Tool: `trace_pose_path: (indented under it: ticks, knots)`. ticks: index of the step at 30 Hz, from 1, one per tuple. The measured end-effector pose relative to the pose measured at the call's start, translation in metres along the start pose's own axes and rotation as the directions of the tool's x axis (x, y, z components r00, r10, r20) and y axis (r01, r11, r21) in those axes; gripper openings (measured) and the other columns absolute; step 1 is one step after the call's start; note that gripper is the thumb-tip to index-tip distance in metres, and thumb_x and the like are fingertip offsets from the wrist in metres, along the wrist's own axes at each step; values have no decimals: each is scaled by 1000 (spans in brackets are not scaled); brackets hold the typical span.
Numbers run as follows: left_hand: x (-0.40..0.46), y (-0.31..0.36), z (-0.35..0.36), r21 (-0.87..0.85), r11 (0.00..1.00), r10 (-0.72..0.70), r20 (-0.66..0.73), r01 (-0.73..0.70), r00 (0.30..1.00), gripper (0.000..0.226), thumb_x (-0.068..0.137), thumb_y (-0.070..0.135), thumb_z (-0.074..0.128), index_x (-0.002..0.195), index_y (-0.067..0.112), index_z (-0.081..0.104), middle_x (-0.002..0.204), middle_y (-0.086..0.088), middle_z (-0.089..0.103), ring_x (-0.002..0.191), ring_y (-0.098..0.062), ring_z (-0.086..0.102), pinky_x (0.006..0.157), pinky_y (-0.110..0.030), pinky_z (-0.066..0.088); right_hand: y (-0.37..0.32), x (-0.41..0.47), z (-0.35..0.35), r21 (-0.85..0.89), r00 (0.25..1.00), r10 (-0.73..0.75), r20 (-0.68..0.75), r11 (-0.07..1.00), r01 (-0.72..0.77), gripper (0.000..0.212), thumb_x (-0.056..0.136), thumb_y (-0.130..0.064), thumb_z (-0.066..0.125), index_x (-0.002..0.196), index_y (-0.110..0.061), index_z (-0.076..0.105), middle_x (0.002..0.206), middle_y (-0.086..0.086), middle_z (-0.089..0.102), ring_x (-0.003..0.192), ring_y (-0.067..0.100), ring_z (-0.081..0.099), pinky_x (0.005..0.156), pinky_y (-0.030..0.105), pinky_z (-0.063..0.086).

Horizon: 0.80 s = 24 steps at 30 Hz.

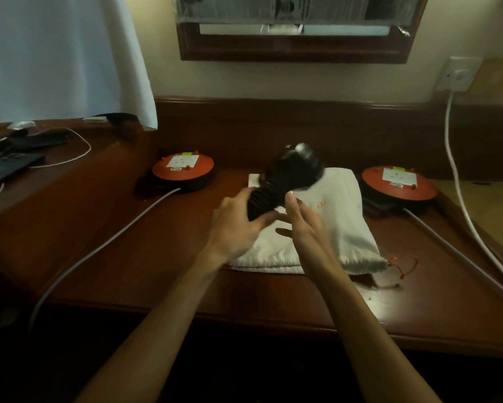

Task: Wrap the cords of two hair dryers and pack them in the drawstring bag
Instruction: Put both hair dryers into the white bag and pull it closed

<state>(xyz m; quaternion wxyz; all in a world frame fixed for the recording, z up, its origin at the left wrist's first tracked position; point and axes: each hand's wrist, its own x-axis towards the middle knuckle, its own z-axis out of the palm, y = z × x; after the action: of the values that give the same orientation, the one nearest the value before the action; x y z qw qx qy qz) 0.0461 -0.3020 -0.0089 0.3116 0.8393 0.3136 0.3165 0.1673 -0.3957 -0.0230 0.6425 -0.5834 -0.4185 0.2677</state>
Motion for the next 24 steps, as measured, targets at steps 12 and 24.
trace_pose_path:
  ticks: [12, 24]
  knots:
    - [24, 34, 59, -71, 987, 158, 384, -141, 910, 45, 106, 37, 47, 150, 32, 43, 165, 1, 26, 153, -24, 20, 122, -50, 28, 9, -7, -71, 545, 989, 109, -102, 838, -36, 39, 103, -33, 49, 135, -13, 56, 133, 20, 62, 117, 34, 64, 90, 49, 56]
    - [21, -33, 57, 470, 858, -2, 407, -207, 914, 21, 99, 34, 64, 115, 26, 74, 114, 2, 66, 97, -13, 59, 66, -24, 40, -3, -22, -148, 266, 999, 44, -6, 963, -41, 38, 102, -34, 49, 130, -11, 58, 111, 18, 69, 81, 32, 68, 69, 41, 59]
